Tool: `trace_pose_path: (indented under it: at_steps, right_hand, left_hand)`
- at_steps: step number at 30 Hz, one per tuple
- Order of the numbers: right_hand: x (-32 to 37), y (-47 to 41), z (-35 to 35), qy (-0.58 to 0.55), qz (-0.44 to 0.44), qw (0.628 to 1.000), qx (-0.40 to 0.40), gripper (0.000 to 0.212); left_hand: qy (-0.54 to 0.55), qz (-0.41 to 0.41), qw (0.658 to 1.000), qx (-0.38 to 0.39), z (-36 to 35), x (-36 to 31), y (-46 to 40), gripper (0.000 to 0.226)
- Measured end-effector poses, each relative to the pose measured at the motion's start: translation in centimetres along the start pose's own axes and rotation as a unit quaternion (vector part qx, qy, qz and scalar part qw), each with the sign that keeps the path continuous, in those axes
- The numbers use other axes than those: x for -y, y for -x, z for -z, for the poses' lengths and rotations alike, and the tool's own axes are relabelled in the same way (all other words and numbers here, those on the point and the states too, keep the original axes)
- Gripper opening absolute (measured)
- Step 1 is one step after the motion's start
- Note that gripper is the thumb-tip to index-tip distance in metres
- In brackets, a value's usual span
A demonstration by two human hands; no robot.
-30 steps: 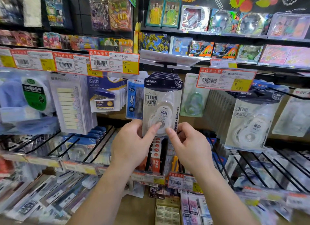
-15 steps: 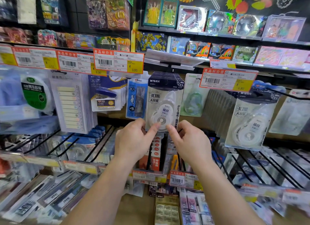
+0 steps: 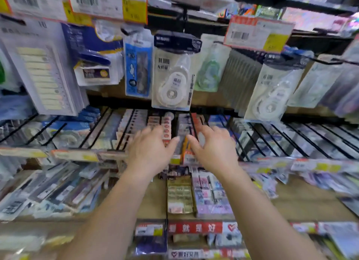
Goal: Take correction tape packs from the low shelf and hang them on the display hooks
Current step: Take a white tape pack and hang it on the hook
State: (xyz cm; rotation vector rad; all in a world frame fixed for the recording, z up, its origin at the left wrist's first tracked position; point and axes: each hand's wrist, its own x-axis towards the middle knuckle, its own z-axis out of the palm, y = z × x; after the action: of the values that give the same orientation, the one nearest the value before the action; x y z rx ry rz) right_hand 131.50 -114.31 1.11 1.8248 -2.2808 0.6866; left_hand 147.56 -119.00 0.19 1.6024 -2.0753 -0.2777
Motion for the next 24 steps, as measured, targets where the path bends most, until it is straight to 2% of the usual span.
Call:
trace_pose_path:
  at_steps: [4, 8, 11, 13, 17, 19, 24]
  right_hand:
    - [-2.5, 2.6, 0.8, -0.019, -0.002, 0.999, -0.034, 0.061]
    - [-7.0, 5.5, 2.9, -0.015, -0.03, 0.998, -0.048, 0.065]
    - [-12.3, 9.0, 5.9, 0.002, -0.074, 0.997, -0.026, 0.057]
    - [-16.8, 11.8, 8.0, 0.019, -0.099, 0.994, -0.028, 0.049]
    - [-26.1, 17.6, 12.2, 0.039, -0.142, 0.986, -0.075, 0.058]
    - [-29.8, 20.2, 14.0, 0.055, -0.164, 0.982, -0.069, 0.061]
    - [-37.8, 26.2, 18.3, 0.07, -0.2, 0.972, -0.096, 0.051]
  left_hand:
    - [0.0, -0.024, 0.999, 0.028, -1.1, -3.2, 1.8, 0.062]
    - [0.023, -0.071, 0.997, 0.01, -2.7, -8.1, 4.2, 0.061]
    - [0.016, -0.112, 0.993, 0.015, -4.9, -13.6, 7.2, 0.055]
    - [0.002, -0.145, 0.989, -0.016, -6.2, -17.4, 9.3, 0.051]
    - [0.019, -0.168, 0.984, -0.057, -8.1, -25.5, 13.2, 0.055]
    - [0.021, -0.181, 0.983, -0.026, -9.7, -29.9, 15.5, 0.054]
    - [0.046, -0.269, 0.959, 0.076, -15.0, -39.8, 22.0, 0.052]
